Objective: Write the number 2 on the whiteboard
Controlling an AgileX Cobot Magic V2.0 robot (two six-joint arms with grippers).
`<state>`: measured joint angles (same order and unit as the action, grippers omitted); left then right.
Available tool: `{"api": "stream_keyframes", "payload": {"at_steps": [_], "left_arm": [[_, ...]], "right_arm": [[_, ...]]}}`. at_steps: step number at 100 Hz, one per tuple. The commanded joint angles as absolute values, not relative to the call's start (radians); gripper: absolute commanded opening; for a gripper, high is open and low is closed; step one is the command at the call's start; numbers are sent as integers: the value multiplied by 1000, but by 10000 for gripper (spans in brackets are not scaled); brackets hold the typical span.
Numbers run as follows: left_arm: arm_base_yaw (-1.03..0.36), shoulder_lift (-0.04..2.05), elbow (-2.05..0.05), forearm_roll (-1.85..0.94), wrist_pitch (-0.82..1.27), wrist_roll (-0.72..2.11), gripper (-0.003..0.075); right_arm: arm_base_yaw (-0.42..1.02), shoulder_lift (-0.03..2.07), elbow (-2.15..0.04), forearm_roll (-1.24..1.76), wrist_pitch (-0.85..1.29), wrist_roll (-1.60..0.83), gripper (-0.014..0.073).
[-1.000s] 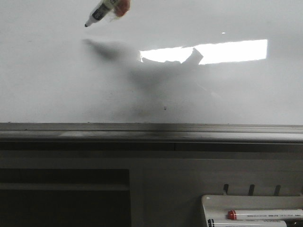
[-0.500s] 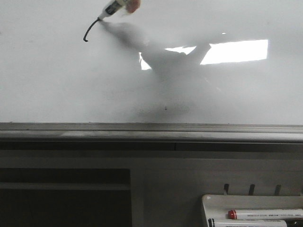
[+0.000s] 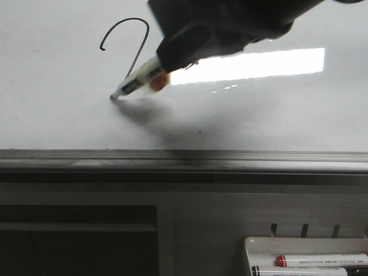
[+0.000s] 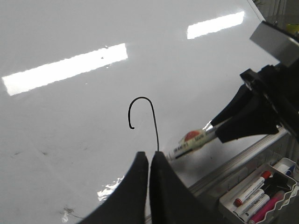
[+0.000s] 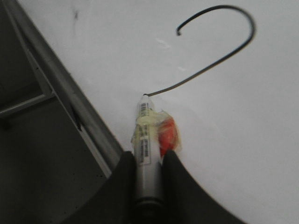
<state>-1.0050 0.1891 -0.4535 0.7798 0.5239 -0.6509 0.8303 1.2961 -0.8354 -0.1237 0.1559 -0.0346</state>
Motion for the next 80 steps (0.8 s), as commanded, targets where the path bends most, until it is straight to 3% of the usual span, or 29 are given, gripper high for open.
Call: {"api": "stream_keyframes", "payload": {"at_steps": [1,48,80], "left_arm": [[-1008,199,-477,804,464,-663,-20],[-1008,199,-477,804,464,-663,-20],[-1008,199,-477,804,443,-661,-20]], "right_arm": [[841,1318,-883,-130,109,-43,-69],[745,1157,-774,-131,298,-15,-69],[793,1083,-761,-130,217,-15,-69]]}}
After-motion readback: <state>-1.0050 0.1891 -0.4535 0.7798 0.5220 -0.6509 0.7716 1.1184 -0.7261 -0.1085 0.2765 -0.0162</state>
